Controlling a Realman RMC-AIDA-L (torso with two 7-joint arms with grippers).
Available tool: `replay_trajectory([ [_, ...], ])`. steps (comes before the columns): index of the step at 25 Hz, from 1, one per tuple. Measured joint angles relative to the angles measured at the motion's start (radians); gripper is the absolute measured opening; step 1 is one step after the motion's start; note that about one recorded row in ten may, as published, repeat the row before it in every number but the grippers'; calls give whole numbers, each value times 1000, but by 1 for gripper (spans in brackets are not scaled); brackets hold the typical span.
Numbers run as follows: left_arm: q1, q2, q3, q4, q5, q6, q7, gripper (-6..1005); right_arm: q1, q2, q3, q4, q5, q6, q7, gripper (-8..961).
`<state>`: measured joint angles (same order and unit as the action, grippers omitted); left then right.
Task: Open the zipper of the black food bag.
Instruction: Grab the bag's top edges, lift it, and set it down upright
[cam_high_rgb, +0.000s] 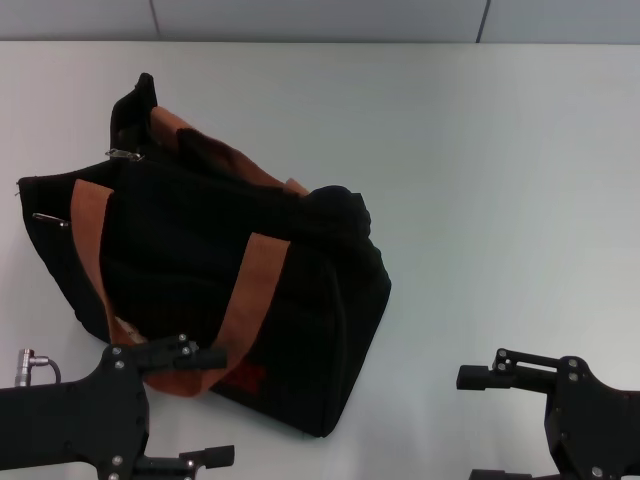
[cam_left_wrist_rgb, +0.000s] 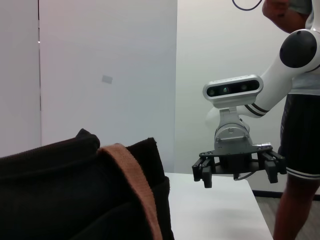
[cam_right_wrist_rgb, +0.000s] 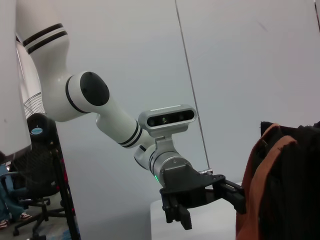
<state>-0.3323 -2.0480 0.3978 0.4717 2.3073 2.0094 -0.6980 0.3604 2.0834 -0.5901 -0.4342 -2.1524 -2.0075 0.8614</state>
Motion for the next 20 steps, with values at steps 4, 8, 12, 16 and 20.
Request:
replay_trajectory([
  [4,0,-2,2,1,0,0,0,815,1,2,0,0,3,7,-1,831],
  [8,0,-3,1,0,0,0,0,815,2,3,1,8,4,9,-9,830],
  [12,31,18,-19,3,-26,1,6,812,4,3,6,11,4,9,-12,830],
  [16,115,70,-105,-23,-159,1,10,810,3,3,4,11,5,16,-12,829],
  [20,201,84,-204,-30,-306,-17,11,807,0,3,0,11,5,21,-12,829],
])
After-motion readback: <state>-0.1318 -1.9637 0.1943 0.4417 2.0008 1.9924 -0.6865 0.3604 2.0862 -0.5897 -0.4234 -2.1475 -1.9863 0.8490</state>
